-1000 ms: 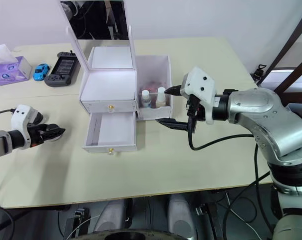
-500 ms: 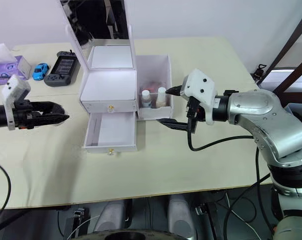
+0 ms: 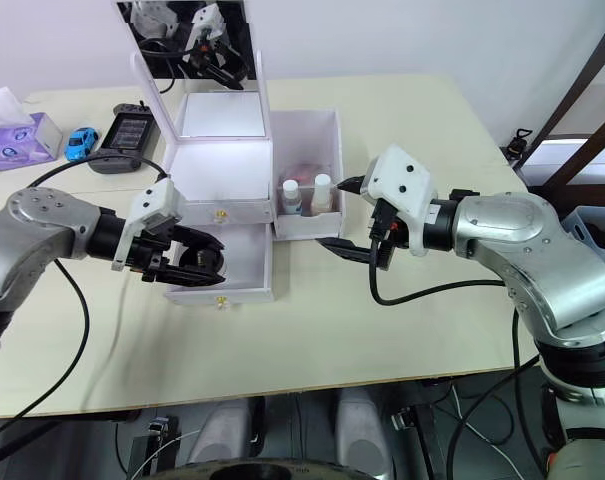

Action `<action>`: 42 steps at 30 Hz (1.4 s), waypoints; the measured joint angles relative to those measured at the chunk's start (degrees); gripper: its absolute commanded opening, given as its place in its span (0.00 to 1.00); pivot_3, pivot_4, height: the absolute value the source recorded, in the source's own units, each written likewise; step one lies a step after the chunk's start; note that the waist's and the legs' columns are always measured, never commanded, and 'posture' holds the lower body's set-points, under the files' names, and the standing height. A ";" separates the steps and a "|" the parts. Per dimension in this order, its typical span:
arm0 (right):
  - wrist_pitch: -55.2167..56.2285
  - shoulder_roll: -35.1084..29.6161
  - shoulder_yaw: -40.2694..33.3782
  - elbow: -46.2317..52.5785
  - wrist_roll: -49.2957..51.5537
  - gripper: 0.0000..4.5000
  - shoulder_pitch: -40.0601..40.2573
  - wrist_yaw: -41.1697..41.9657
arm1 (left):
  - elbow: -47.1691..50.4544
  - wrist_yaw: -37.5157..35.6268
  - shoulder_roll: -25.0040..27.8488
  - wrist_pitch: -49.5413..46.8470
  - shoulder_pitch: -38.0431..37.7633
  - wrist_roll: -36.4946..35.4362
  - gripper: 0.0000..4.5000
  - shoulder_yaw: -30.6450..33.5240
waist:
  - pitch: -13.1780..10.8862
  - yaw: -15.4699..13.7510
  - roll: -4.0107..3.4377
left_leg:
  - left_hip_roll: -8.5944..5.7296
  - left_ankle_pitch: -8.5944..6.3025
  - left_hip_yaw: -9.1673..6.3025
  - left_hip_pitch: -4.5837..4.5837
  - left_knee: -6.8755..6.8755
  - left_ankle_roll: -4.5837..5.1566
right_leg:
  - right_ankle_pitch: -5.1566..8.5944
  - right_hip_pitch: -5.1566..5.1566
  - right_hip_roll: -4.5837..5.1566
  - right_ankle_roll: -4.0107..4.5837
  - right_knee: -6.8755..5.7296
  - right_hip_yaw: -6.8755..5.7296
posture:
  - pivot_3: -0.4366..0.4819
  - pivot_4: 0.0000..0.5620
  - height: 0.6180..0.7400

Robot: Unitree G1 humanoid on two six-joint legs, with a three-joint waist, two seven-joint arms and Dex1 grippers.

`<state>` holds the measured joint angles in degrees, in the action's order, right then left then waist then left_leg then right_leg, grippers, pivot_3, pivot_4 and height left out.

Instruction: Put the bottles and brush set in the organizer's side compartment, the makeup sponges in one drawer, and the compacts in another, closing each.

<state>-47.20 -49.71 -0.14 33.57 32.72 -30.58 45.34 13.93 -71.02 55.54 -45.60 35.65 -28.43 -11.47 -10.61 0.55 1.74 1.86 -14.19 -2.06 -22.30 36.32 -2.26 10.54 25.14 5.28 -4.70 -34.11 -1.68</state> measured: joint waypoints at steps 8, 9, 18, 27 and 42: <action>-2.48 -0.26 -3.00 2.80 0.74 1.00 2.17 -2.61 | -8.60 -0.07 -1.25 7.94 2.34 10.58 0.59 -5.98 | 0.01 0.05 0.02 | 0.00 0.00 0.01 -0.02 0.04 0.00 | 0.00 -0.01 0.00 0.00 0.03 0.04 | 0.48 0.27 1.00; -2.56 -0.26 -3.01 2.91 0.77 1.00 2.31 -2.84 | -9.21 -0.02 -1.33 9.04 2.42 11.85 0.59 -6.30 | 0.01 0.05 0.01 | 0.00 0.00 0.01 -0.01 0.03 0.00 | 0.00 -0.01 0.00 0.00 0.03 0.04 | 0.48 0.27 1.00; -2.69 -0.26 -3.03 3.25 1.09 1.00 2.40 -4.01 | -13.24 0.21 -4.56 13.40 2.41 17.44 0.59 -8.17 | 0.01 0.08 0.02 | 0.00 0.00 0.01 -0.02 0.04 0.00 | 0.00 -0.01 0.00 0.00 0.02 0.04 | 0.48 0.27 1.00; -2.42 -0.37 -3.03 3.24 0.65 1.00 2.42 -4.34 | -13.62 -0.82 -5.26 11.82 2.34 18.10 0.99 -8.11 | 0.01 -0.01 0.02 | 0.00 0.00 0.00 -0.02 0.08 0.00 | 0.00 -0.03 0.00 0.00 0.00 0.05 | 0.48 0.27 1.00; 2.94 -3.70 -12.28 -2.48 3.68 1.00 11.89 5.31 | -8.86 -3.52 4.03 -3.12 -2.33 3.34 0.99 13.57 | 0.01 0.32 0.03 | 0.01 0.00 0.01 0.08 -0.02 0.01 | 0.01 -0.04 -0.01 -0.02 0.01 0.05 | 0.48 0.27 1.00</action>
<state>-44.26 -53.42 -12.41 31.09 36.41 -18.70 50.64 5.08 -74.54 59.58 -48.72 33.32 -25.09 2.10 -10.60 0.87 1.77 1.87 -14.19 -2.05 -22.23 36.30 -2.25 10.55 25.10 5.27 -4.72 -34.11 -1.63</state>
